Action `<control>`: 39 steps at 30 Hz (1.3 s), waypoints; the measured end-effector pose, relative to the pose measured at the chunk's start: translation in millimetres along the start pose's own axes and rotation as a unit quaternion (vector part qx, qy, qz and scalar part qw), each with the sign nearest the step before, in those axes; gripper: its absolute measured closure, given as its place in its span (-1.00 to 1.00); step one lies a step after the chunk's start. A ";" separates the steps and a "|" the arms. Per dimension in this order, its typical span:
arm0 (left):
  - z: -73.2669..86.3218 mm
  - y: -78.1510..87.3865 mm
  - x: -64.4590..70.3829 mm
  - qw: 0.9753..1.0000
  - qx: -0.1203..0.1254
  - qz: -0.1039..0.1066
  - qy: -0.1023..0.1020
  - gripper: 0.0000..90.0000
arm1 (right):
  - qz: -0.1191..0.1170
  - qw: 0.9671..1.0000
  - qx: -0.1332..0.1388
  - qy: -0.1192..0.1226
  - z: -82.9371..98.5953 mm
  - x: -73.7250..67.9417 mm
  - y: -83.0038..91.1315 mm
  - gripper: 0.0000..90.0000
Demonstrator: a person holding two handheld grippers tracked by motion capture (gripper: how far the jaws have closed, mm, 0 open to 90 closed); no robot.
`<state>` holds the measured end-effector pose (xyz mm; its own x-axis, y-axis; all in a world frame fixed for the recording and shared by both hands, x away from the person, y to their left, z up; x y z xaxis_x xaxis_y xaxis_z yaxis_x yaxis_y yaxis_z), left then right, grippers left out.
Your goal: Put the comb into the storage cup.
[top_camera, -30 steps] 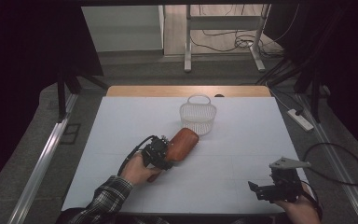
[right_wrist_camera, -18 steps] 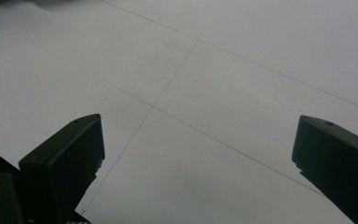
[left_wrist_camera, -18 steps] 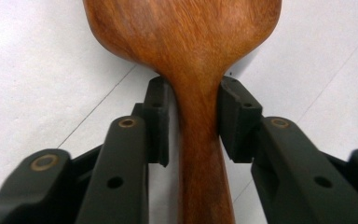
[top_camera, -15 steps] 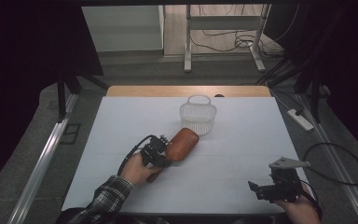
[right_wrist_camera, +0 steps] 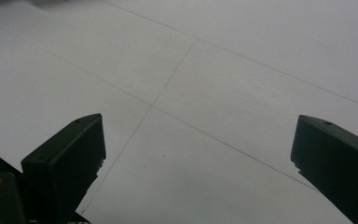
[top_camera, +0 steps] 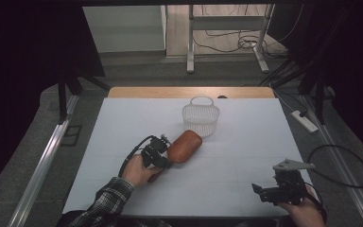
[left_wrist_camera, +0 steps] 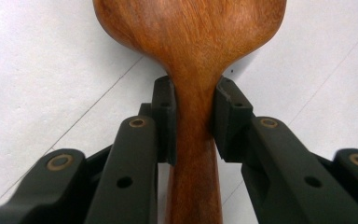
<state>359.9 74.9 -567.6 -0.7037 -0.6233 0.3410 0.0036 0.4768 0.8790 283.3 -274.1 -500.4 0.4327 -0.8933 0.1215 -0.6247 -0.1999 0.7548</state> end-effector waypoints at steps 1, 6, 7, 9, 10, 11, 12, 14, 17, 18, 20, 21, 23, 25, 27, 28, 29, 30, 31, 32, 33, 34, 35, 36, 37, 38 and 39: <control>0.1 0.3 -0.1 1.000 0.000 -0.002 -0.002 0.61 | 0.000 1.000 0.000 0.000 0.0 0.1 0.0 -0.92; 1.0 2.1 -0.4 1.000 0.005 -0.006 -0.008 0.61 | 0.000 1.000 -0.001 -0.001 0.0 0.3 -0.1 -0.92; 1.5 2.8 -0.5 1.000 0.003 -0.005 -0.010 0.61 | 0.000 1.000 -0.001 -0.001 0.0 0.3 -0.1 -0.92; 2.4 4.0 -0.7 1.000 0.004 -0.007 -0.013 0.61 | 0.000 1.000 -0.001 -0.001 0.1 0.3 -0.1 -0.92; 2.8 4.8 -1.1 1.000 0.004 -0.009 -0.015 0.61 | 0.000 1.000 -0.001 -0.002 0.0 0.3 -0.2 -0.92; 3.1 5.2 -1.0 1.000 0.004 -0.009 -0.014 0.61 | 0.000 1.000 -0.001 -0.002 0.1 0.3 -0.2 -0.92; 3.6 6.2 -1.0 1.000 0.004 -0.009 -0.016 0.61 | 0.000 1.000 -0.001 -0.002 0.1 0.3 -0.3 -0.92; 3.9 8.5 -0.1 1.000 0.008 -0.014 -0.019 0.61 | 0.000 1.000 -0.002 -0.002 0.1 0.3 -0.3 -0.92; 3.9 12.2 1.3 1.000 0.018 -0.012 -0.020 0.61 | 0.000 1.000 -0.003 -0.003 0.1 0.4 -0.4 -0.92; 4.1 13.5 1.5 1.000 0.018 -0.009 -0.020 0.61 | 0.000 1.000 -0.003 -0.003 0.1 0.5 -0.5 -0.92; 4.6 16.3 2.3 0.999 0.025 -0.009 -0.020 0.61 | 0.000 1.000 -0.003 -0.003 0.1 0.5 -0.5 -0.92; 5.8 19.8 2.7 0.999 0.032 -0.005 -0.020 0.61 | 0.000 1.000 -0.003 -0.003 0.1 0.5 -0.5 -0.92; 7.2 23.2 3.1 0.999 0.038 -0.002 -0.019 0.61 | 0.000 1.000 -0.003 -0.002 0.2 0.5 -0.7 -0.92; 8.5 25.9 3.3 0.999 0.044 -0.006 -0.020 0.61 | -0.001 1.000 -0.003 -0.002 0.2 0.4 -0.6 -0.92; 9.8 29.0 4.0 0.998 0.053 -0.008 -0.020 0.61 | -0.001 1.000 -0.003 -0.002 0.1 0.4 -0.6 -0.92; 10.4 30.9 4.6 0.998 0.056 -0.009 -0.020 0.61 | -0.001 1.000 -0.003 -0.002 0.1 0.4 -0.6 -0.92; 10.4 30.9 4.6 0.998 0.056 -0.009 -0.020 0.61 | -0.001 1.000 -0.003 -0.002 0.1 0.4 -0.6 -0.92; 10.7 33.3 5.6 0.998 0.061 -0.007 -0.023 0.61 | -0.001 1.000 -0.003 -0.002 0.1 0.4 -0.6 -0.92; 10.8 34.9 6.6 0.998 0.066 -0.007 -0.023 0.61 | -0.001 1.000 -0.003 -0.003 0.1 0.4 -0.7 -0.92; 10.9 36.5 7.2 0.997 0.068 -0.003 -0.025 0.61 | -0.001 1.000 -0.004 -0.003 0.1 0.4 -0.7 -0.92; 10.7 37.7 8.3 0.997 0.075 -0.003 -0.025 0.61 | -0.001 1.000 -0.004 -0.002 0.1 0.4 -0.7 -0.92; 10.3 39.5 9.1 0.996 0.083 -0.005 -0.027 0.61 | -0.001 1.000 -0.003 -0.003 0.0 0.4 -0.6 -0.92; 10.1 40.3 9.7 0.996 0.086 -0.004 -0.027 0.61 | -0.001 1.000 -0.003 -0.003 0.0 0.4 -0.5 -0.92; 10.1 41.6 10.7 0.996 0.090 -0.003 -0.029 0.61 | -0.002 1.000 -0.002 -0.003 -0.1 0.4 -0.4 -0.92; 10.1 41.6 10.7 0.996 0.090 -0.003 -0.029 0.61 | -0.002 1.000 -0.002 -0.003 -0.1 0.4 -0.4 -0.92; 10.2 42.5 11.4 0.995 0.092 -0.005 -0.030 0.61 | -0.003 1.000 -0.001 -0.003 -0.1 0.4 -0.2 -0.92; 10.3 43.7 12.6 0.995 0.096 -0.001 -0.032 0.61 | -0.002 1.000 -0.001 -0.004 -0.2 0.5 -0.1 -0.92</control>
Point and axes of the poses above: each handheld gripper's, and its own axes: y roughly backward along the jaws, z roughly out of its underside, x roughly to its right, the point moved 7 cm from there along -y, roughly forward along the jaws, and after that the axes turned 9 degrees about z, right-handed, at the moved point
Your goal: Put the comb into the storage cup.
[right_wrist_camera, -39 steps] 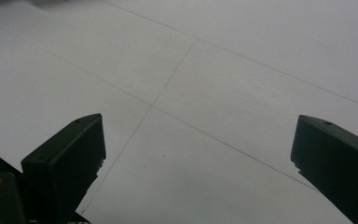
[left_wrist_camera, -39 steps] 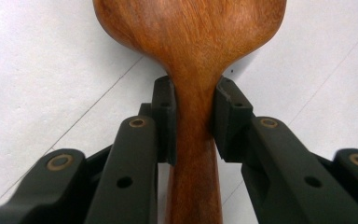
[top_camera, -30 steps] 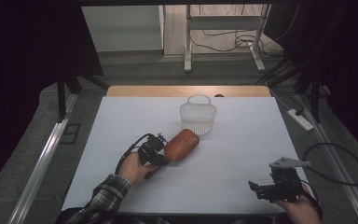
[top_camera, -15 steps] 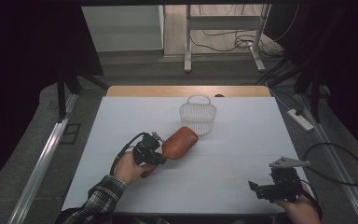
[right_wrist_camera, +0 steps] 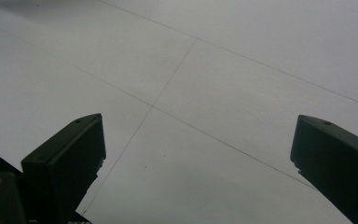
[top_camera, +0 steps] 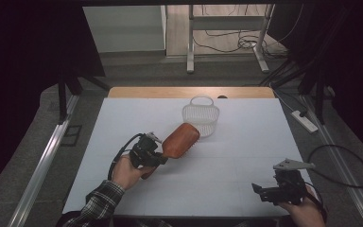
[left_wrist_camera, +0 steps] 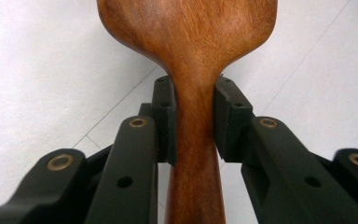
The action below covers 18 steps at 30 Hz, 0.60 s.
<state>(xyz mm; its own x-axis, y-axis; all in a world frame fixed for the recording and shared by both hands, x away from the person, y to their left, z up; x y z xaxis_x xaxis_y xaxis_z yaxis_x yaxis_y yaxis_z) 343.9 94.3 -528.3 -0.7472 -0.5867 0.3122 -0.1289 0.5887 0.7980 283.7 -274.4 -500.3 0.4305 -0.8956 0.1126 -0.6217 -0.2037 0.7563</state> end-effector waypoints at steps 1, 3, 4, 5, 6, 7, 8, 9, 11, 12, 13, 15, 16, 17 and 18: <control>0.2 0.7 1.0 1.000 0.001 0.001 -0.001 0.61 | 0.000 1.000 0.001 -0.001 0.0 0.2 0.1 -0.92; 0.7 2.8 3.7 1.000 0.008 0.003 -0.004 0.61 | -0.001 1.000 0.000 -0.001 0.0 0.2 0.1 -0.93; 0.7 2.8 3.7 1.000 0.008 0.003 -0.004 0.61 | -0.002 1.000 0.001 -0.001 -0.1 0.2 0.2 -0.93; 0.7 5.1 5.3 1.000 0.018 0.002 -0.005 0.61 | -0.002 1.000 0.002 -0.001 -0.1 0.2 0.4 -0.93; 0.7 5.1 5.3 1.000 0.018 0.002 -0.005 0.61 | -0.002 1.000 0.002 -0.001 -0.1 0.2 0.4 -0.93; 0.6 6.8 5.8 1.000 0.023 0.006 -0.002 0.61 | -0.002 1.000 0.002 -0.001 -0.2 0.2 0.4 -0.93; 0.7 8.9 6.5 0.999 0.031 0.011 0.002 0.61 | -0.002 1.000 0.003 -0.001 -0.3 0.2 0.6 -0.93; 0.7 8.9 6.5 0.999 0.031 0.011 0.002 0.61 | -0.002 1.000 0.003 -0.001 -0.3 0.2 0.6 -0.93; 1.1 12.4 7.8 0.999 0.041 0.015 0.003 0.61 | -0.005 1.000 0.006 0.001 -0.5 -0.2 1.1 -0.93; 1.3 14.2 8.7 0.999 0.047 0.017 0.004 0.61 | -0.006 1.000 0.006 0.002 -0.6 -0.4 1.4 -0.93; 1.7 15.6 9.2 0.999 0.051 0.016 0.003 0.61 | -0.006 1.000 0.007 0.003 -0.6 -0.9 1.7 -0.93; 2.6 19.4 10.3 0.998 0.060 0.014 -0.001 0.61 | -0.007 1.000 0.011 0.008 -1.0 -1.9 2.4 -0.94; 3.2 20.9 10.6 0.998 0.064 0.017 0.000 0.61 | -0.008 1.000 0.011 0.008 -1.0 -2.1 2.6 -0.94; 3.8 21.9 10.7 0.998 0.066 0.015 0.000 0.61 | -0.008 1.000 0.013 0.010 -1.1 -2.4 2.9 -0.95; 3.8 21.9 10.7 0.998 0.066 0.015 0.000 0.61 | -0.011 1.000 0.016 0.011 -1.5 -2.8 3.3 -0.97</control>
Point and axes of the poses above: each handheld gripper's, and its own axes: y roughly backward along the jaws, z roughly out of its underside, x roughly to its right, the point moved 7 cm from there along -y, roughly forward along the jaws, and after that the axes turned 9 degrees about z, right-handed, at the moved point
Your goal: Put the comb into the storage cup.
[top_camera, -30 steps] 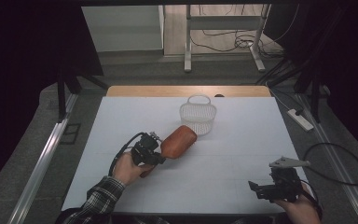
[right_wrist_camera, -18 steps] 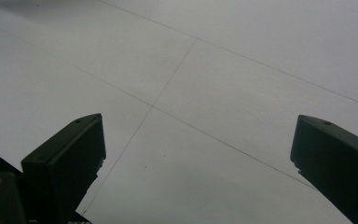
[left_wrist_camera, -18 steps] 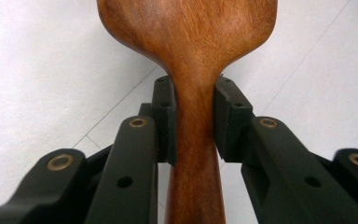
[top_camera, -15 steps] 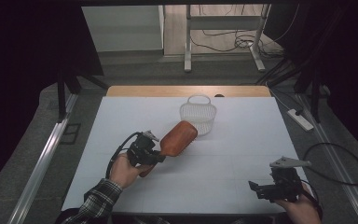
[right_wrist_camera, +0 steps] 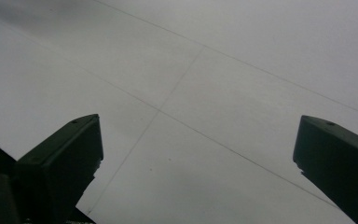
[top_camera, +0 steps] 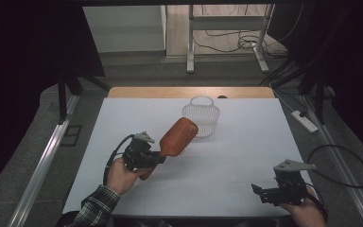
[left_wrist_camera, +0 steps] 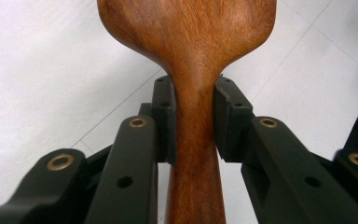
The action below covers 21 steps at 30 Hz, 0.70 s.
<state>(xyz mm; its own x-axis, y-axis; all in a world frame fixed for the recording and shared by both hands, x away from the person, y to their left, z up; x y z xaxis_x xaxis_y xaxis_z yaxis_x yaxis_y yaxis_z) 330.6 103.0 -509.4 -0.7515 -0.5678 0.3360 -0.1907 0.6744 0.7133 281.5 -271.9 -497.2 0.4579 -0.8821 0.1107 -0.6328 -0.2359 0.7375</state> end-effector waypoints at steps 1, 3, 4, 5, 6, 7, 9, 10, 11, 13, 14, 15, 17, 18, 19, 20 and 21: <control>0.9 2.8 1.0 1.000 0.004 -0.002 -0.004 0.61 | -0.008 1.000 0.005 0.003 -0.5 -1.0 1.2 -1.00; 0.9 4.7 2.4 1.000 0.011 -0.002 -0.005 0.61 | -0.015 1.000 0.016 0.006 -1.4 -1.9 3.4 -1.00; 0.9 7.6 5.2 1.000 0.018 0.003 -0.008 0.61 | -0.017 1.000 0.021 0.006 -1.9 -2.2 4.3 -1.00; 1.0 8.8 6.7 1.000 0.021 0.003 -0.010 0.61 | -0.021 0.999 0.024 0.004 -2.4 -2.6 5.1 -1.00; 1.0 8.8 6.7 1.000 0.021 0.003 -0.010 0.61 | -0.021 0.999 0.024 0.004 -2.4 -2.6 5.1 -1.00; 1.3 9.9 8.2 1.000 0.023 0.005 -0.011 0.61 | -0.029 0.999 0.032 -0.002 -4.1 -3.7 6.2 -1.00; 3.0 11.7 11.9 0.999 0.028 0.009 -0.014 0.61 | -0.035 0.998 0.045 -0.006 -7.2 -5.3 6.9 -1.00; 4.1 12.2 13.2 0.999 0.027 0.008 -0.015 0.61 | -0.035 0.998 0.047 -0.005 -8.1 -5.8 7.3 -1.00; 4.9 12.5 13.9 1.000 0.026 0.008 -0.016 0.61 | -0.035 0.998 0.052 -0.001 -9.9 -6.5 7.6 -1.00; 5.8 12.8 14.7 1.000 0.025 0.006 -0.017 0.61 | -0.035 0.998 0.055 0.000 -11.2 -6.7 7.7 -1.00; 7.9 13.1 16.7 0.999 0.025 0.006 -0.018 0.61 | -0.039 0.997 0.067 0.000 -16.1 -7.2 8.8 -1.00; 8.5 13.2 17.3 0.999 0.026 0.006 -0.018 0.61 | -0.041 0.996 0.073 -0.002 -18.7 -7.4 9.3 -1.00; 9.2 13.5 18.1 0.999 0.027 0.002 -0.021 0.61 | -0.042 0.996 0.077 -0.003 -20.7 -7.4 9.7 -1.00; 9.9 14.4 20.2 0.999 0.031 0.003 -0.022 0.61 | -0.047 0.995 0.083 -0.008 -25.8 -7.9 10.0 -1.00; 10.4 15.0 21.1 0.999 0.032 0.002 -0.024 0.61 | -0.050 0.995 0.084 -0.006 -27.7 -8.2 9.8 -1.00; 10.4 15.0 21.1 0.999 0.032 0.002 -0.024 0.61 | -0.050 0.995 0.084 -0.006 -27.7 -8.2 9.8 -1.00; 10.9 15.8 23.3 0.999 0.036 0.004 -0.025 0.61 | -0.056 0.994 0.091 -0.003 -31.7 -9.4 9.2 -1.00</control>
Point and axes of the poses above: each handheld gripper's, and its own axes: y roughly backward along the jaws, z roughly out of its underside, x roughly to its right, the point moved 7 cm from there along -y, roughly forward along the jaws, and after that the axes turned 9 degrees about z, right-handed, at the moved point
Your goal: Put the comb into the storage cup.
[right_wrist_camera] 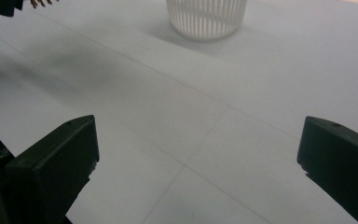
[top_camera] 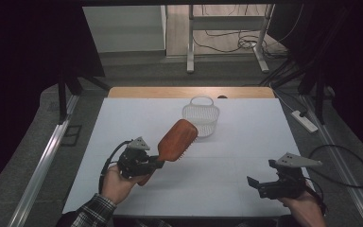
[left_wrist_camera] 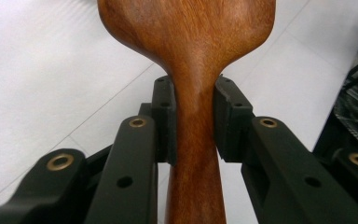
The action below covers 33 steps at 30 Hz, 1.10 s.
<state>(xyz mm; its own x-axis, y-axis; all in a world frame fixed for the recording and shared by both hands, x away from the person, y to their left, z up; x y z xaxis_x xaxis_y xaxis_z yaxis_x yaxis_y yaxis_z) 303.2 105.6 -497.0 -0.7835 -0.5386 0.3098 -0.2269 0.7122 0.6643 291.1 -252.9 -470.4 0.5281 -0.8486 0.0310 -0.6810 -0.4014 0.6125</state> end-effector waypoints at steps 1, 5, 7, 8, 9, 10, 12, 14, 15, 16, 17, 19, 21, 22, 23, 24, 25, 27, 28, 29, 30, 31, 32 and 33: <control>0.0 0.0 0.0 1.000 0.000 0.000 0.000 0.61 | 0.000 1.000 0.000 0.000 0.0 0.0 0.0 -1.00; 1.4 0.8 3.8 1.000 0.007 0.005 0.001 0.61 | -0.012 1.000 0.011 -0.003 -7.8 -2.7 -2.8 -1.00; 1.8 0.6 5.2 1.000 0.008 0.006 0.001 0.61 | -0.020 1.000 0.020 -0.007 -14.7 -3.7 -5.1 -1.00; 2.0 0.5 6.0 1.000 0.008 0.008 0.000 0.61 | -0.020 1.000 0.020 -0.007 -14.7 -3.7 -5.1 -1.00; 2.1 0.1 6.5 1.000 0.007 0.008 0.000 0.61 | -0.024 0.999 0.023 -0.013 -17.7 -3.9 -5.9 -1.00; 2.1 -0.5 7.1 1.000 0.006 0.010 0.000 0.61 | -0.032 0.999 0.030 -0.022 -23.2 -4.6 -7.4 -1.00; 1.8 -1.8 8.1 1.000 0.007 0.011 0.001 0.61 | -0.036 0.999 0.031 -0.025 -24.7 -5.3 -8.1 -1.00; 0.9 -3.2 9.2 1.000 0.006 0.013 -0.002 0.61 | -0.039 0.998 0.030 -0.026 -27.8 -7.0 -10.7 -1.00; 0.1 -4.0 9.9 1.000 0.007 0.014 -0.001 0.61 | -0.039 0.998 0.029 -0.026 -28.9 -7.9 -12.1 -1.00; -0.4 -4.5 10.2 1.000 0.007 0.014 -0.003 0.61 | -0.041 0.998 0.029 -0.026 -30.0 -8.9 -13.5 -1.00; -2.0 -5.6 11.7 1.000 0.009 0.016 -0.004 0.61 | -0.043 0.998 0.029 -0.027 -31.0 -9.8 -14.6 -1.00; -3.4 -6.7 13.2 1.000 0.009 0.017 -0.009 0.61 | -0.049 0.998 0.029 -0.028 -34.0 -13.2 -18.2 -1.00; -4.5 -8.3 14.6 1.000 0.010 0.019 -0.009 0.61 | -0.055 0.998 0.029 -0.028 -36.5 -15.9 -20.6 -1.00; -5.0 -9.1 14.9 1.000 0.011 0.019 -0.011 0.61 | -0.058 0.998 0.027 -0.028 -37.6 -17.1 -21.7 -1.00; -5.5 -9.6 15.2 1.000 0.011 0.021 -0.011 0.61 | -0.060 0.997 0.027 -0.029 -39.3 -18.5 -22.8 -1.00; -5.5 -9.6 15.2 1.000 0.011 0.021 -0.011 0.61 | -0.060 0.997 0.027 -0.029 -39.3 -18.5 -22.8 -1.00; -6.5 -10.4 16.0 1.000 0.012 0.024 -0.012 0.61 | -0.065 0.997 0.028 -0.030 -43.8 -21.9 -25.6 -1.00; -6.8 -10.6 16.1 0.999 0.013 0.027 -0.011 0.61 | -0.069 0.997 0.029 -0.029 -46.6 -24.2 -27.7 -1.00; -7.6 -11.2 17.0 0.999 0.017 0.030 -0.011 0.61 | -0.071 0.997 0.028 -0.031 -48.0 -25.3 -29.0 -1.00; -7.9 -11.4 17.2 0.999 0.017 0.031 -0.011 0.61 | -0.073 0.996 0.027 -0.034 -49.3 -26.3 -30.2 -1.00; -8.2 -11.9 17.5 0.999 0.018 0.032 -0.011 0.61 | -0.074 0.996 0.027 -0.036 -50.5 -26.8 -31.3 -1.00; -8.2 -11.9 17.5 0.999 0.018 0.032 -0.011 0.61 | -0.074 0.996 0.027 -0.036 -50.5 -26.8 -31.3 -1.00; -8.4 -12.6 17.9 0.999 0.018 0.036 -0.011 0.61 | -0.078 0.996 0.026 -0.039 -51.7 -27.6 -32.4 -1.00; -8.6 -13.5 18.1 0.999 0.018 0.037 -0.011 0.61 | -0.083 0.995 0.025 -0.043 -53.5 -28.8 -33.9 -1.00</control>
<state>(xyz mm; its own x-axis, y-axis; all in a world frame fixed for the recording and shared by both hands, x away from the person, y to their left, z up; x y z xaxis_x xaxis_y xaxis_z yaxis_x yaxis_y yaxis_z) 297.0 82.4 -494.5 -0.8114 -0.4741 0.3418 -0.1887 0.7660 0.6145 326.1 -196.4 -449.8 0.5909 -0.7951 -0.1367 -0.6141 -0.5532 0.5629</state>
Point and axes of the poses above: each handheld gripper's, and its own axes: y roughly backward along the jaws, z roughly out of its underside, x roughly to its right, the point moved 7 cm from there along -y, roughly forward along the jaws, and after that the axes turned 9 degrees about z, right-handed, at the moved point
